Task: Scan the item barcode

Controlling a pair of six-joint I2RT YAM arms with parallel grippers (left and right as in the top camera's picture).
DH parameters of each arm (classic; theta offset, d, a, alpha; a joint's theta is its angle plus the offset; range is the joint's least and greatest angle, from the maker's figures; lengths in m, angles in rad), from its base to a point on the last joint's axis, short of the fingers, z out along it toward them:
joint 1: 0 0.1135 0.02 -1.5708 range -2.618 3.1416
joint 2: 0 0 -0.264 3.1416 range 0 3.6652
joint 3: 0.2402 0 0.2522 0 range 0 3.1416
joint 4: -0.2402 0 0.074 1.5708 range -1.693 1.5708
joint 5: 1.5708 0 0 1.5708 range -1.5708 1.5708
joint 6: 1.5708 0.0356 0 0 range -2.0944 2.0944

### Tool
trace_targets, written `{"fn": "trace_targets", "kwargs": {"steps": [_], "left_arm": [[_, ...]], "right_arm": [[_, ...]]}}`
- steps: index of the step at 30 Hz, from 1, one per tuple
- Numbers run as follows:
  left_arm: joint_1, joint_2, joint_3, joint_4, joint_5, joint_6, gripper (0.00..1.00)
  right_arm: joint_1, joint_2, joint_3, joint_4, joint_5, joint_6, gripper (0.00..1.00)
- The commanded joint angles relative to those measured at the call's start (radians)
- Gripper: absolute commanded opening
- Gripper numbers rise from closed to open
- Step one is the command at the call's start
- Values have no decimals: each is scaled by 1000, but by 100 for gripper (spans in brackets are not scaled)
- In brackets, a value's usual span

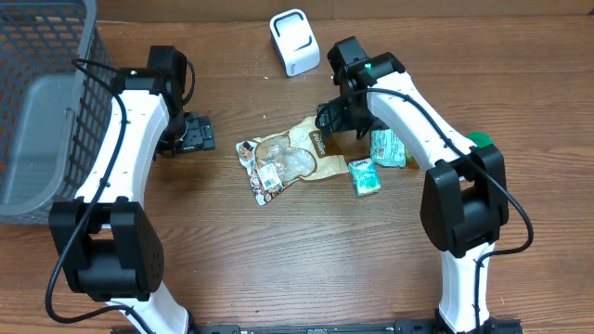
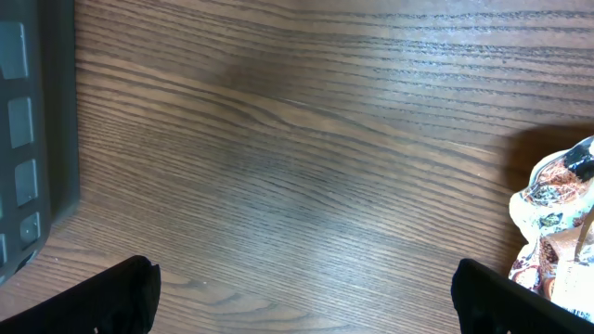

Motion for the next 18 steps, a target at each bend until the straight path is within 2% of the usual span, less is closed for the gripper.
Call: {"fn": "trace_targets", "kwargs": {"steps": [1, 18], "left_arm": [[2, 11, 16, 1, -10, 8, 99], [2, 11, 16, 1, -10, 8, 100]], "right_arm": [[19, -124, 3, 3, 7, 7, 100], [28, -513, 22, 29, 7, 7, 100]]}}
